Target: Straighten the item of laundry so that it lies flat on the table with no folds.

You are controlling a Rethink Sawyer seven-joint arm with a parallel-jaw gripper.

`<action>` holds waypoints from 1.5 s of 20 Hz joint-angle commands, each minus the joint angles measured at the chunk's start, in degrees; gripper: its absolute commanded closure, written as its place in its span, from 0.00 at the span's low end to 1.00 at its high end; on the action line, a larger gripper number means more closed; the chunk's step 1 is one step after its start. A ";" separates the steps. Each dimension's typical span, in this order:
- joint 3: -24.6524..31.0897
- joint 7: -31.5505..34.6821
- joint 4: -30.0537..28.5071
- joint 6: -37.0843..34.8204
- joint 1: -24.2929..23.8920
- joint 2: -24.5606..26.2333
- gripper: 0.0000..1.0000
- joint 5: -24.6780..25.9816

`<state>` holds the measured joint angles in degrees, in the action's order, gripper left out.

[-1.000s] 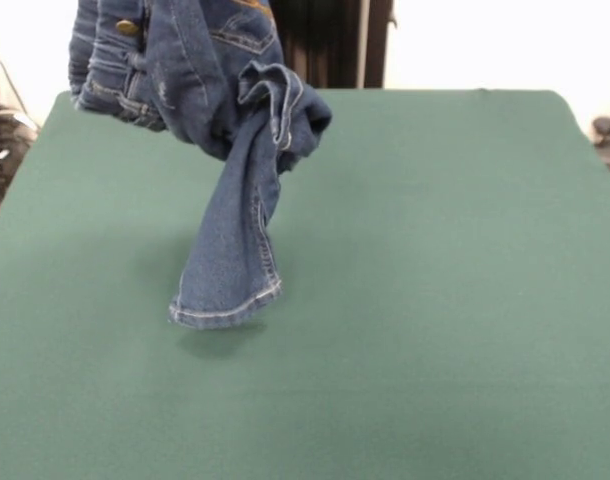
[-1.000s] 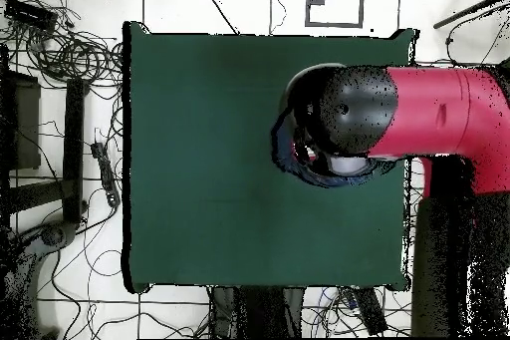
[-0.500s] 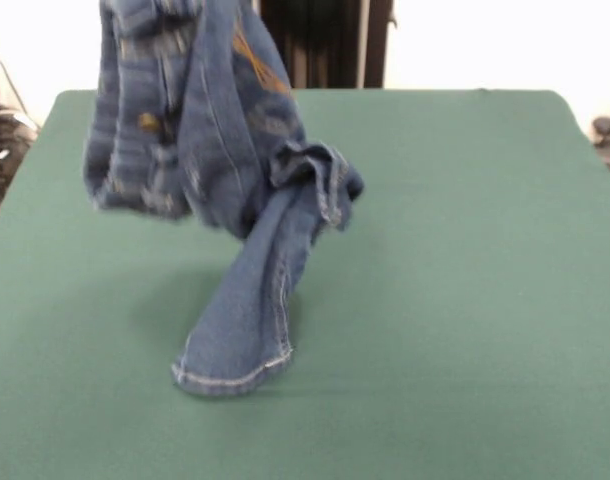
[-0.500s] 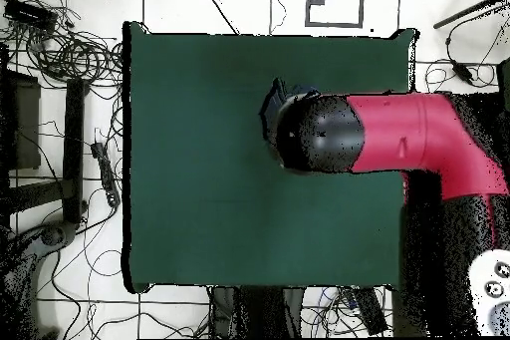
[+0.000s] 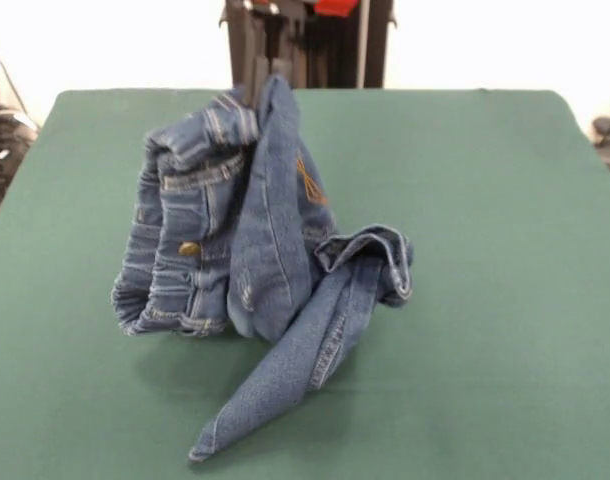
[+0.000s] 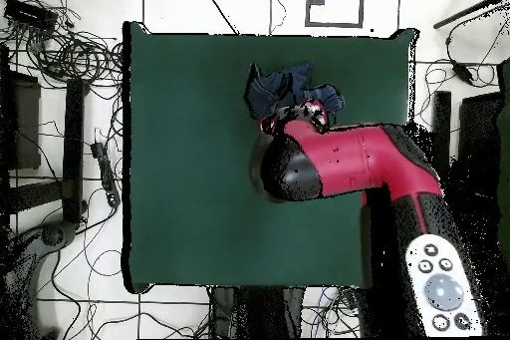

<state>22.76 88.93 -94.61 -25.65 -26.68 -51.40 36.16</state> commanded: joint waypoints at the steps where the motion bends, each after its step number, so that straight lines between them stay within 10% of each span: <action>1: -6.61 13.08 -10.70 13.29 4.64 3.78 1.00 4.50; 16: -30.86 11.73 -17.87 53.90 12.79 17.47 1.00 -1.86; 30: -26.37 11.39 -24.99 38.95 10.52 8.24 1.00 -0.84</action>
<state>-7.37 89.25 -110.86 22.57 -16.69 -38.22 37.03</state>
